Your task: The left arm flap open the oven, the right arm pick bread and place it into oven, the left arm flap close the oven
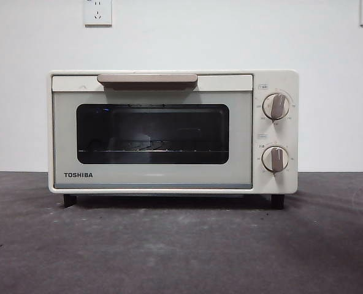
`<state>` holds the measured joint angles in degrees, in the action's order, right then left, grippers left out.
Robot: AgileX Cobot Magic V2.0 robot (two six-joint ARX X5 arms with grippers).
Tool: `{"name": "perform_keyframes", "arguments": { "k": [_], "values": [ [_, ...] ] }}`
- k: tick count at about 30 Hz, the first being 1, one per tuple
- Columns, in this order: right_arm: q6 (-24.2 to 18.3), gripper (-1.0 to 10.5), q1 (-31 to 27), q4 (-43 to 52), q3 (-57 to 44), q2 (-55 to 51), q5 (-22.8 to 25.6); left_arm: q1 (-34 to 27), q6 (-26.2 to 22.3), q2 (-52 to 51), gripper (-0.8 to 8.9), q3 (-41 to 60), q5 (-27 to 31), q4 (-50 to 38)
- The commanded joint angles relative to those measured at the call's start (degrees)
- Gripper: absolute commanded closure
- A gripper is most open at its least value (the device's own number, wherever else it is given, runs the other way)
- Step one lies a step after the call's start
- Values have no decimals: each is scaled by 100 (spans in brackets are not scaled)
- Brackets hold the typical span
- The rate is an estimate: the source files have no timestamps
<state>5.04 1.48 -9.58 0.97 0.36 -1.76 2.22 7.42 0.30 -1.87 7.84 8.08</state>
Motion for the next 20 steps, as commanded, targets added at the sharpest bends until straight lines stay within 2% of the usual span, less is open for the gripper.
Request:
{"name": "perform_keyframes", "arguments": {
  "k": [1,2,5,11,14,20],
  "values": [
    [942,934,0,9,13,-15,-229,9,328,7,797,66,-382,0],
    [1185,935,2,-2,83,-15,-295,33,444,46,796,2,-457,7],
    [1515,935,28,-28,350,-11,-284,92,780,168,796,-278,-509,-4],
    [1821,935,28,-391,1255,127,-286,175,1161,763,796,-1261,-533,2],
    [1845,935,28,-748,1851,398,-444,188,1344,1290,796,-1917,-1012,111],
    [1650,935,28,-1401,3082,1163,-1064,232,1193,2452,796,-3532,-1836,1152]
  ]
}}
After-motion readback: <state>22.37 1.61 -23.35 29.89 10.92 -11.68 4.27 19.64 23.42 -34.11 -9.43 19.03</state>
